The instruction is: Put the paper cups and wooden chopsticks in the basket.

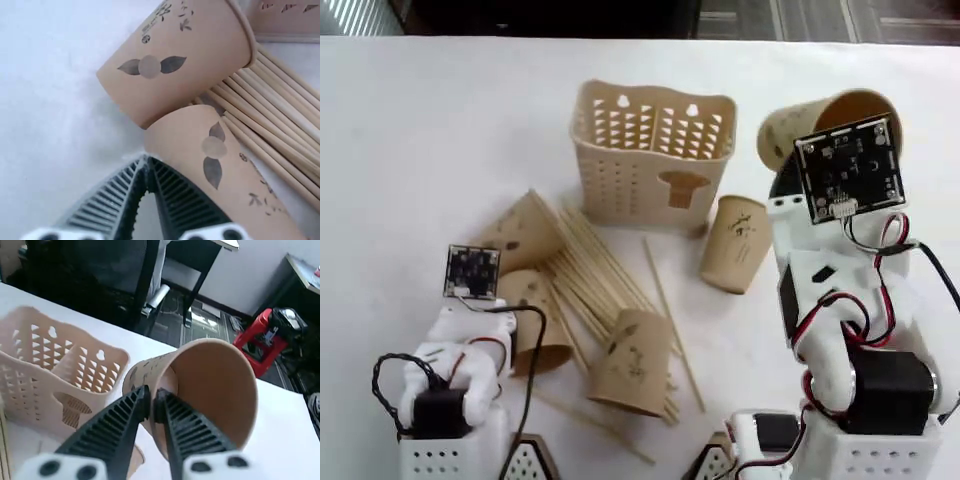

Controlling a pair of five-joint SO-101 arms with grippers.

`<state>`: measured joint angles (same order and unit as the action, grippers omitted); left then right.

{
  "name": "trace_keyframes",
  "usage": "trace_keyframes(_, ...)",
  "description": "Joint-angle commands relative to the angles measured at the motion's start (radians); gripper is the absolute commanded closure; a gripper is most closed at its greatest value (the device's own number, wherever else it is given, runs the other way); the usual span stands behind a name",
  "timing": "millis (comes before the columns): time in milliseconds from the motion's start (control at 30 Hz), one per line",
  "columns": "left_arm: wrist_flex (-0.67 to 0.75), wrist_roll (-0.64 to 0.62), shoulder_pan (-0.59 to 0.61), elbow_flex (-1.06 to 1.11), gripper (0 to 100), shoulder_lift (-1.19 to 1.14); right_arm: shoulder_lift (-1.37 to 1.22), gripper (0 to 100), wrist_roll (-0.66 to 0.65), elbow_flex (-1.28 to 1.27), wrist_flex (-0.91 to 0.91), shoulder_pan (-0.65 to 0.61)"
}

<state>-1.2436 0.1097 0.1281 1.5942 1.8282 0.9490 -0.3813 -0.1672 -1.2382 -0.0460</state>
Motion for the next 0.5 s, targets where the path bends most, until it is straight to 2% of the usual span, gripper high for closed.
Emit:
trace_keyframes(0,0.012,0.008,0.007,0.002,98,-0.007,-0.081,98.1,-0.009,0.044,0.027,-0.081)
trace_keyframes(233,0.012,0.008,0.007,0.002,98,-0.007,-0.251,98.1,-0.009,0.184,-0.024,-0.199)
trace_keyframes(467,0.012,0.008,0.007,0.002,98,-0.007,-0.424,98.1,-0.008,0.338,-0.016,-0.234)
